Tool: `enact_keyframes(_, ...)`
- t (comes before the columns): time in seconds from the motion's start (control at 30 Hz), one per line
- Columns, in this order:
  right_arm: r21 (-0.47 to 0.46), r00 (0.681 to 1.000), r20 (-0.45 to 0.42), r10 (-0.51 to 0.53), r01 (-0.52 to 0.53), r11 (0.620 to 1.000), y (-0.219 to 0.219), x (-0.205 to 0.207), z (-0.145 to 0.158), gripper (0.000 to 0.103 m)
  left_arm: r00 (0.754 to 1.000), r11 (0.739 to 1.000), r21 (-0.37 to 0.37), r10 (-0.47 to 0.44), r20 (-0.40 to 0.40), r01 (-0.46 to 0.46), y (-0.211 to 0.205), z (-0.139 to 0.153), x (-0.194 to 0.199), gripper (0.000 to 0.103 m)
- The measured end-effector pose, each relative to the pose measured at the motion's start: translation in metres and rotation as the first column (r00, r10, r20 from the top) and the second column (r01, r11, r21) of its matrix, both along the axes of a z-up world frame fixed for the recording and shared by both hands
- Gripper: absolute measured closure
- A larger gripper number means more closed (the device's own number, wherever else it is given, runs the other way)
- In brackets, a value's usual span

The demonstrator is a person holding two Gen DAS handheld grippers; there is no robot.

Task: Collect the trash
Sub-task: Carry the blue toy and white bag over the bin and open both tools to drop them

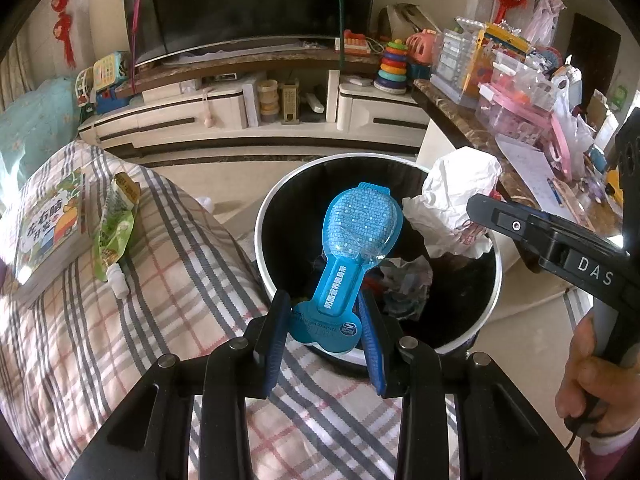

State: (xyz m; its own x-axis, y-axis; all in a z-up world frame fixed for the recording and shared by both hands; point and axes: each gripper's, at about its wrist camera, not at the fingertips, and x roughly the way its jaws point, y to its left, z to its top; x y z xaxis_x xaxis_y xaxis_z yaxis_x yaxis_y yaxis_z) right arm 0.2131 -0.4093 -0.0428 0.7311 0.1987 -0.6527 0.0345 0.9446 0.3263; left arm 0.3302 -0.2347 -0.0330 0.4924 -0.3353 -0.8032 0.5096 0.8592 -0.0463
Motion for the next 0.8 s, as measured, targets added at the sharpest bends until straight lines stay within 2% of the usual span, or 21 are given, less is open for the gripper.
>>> enact_keyframes(0.8,-0.031,0.999,-0.035,0.005,-0.006,1.000,0.005,0.017,-0.004,0.061,1.000,0.999,0.042,-0.009,-0.006,0.009,-0.012,-0.007,0.016,0.070)
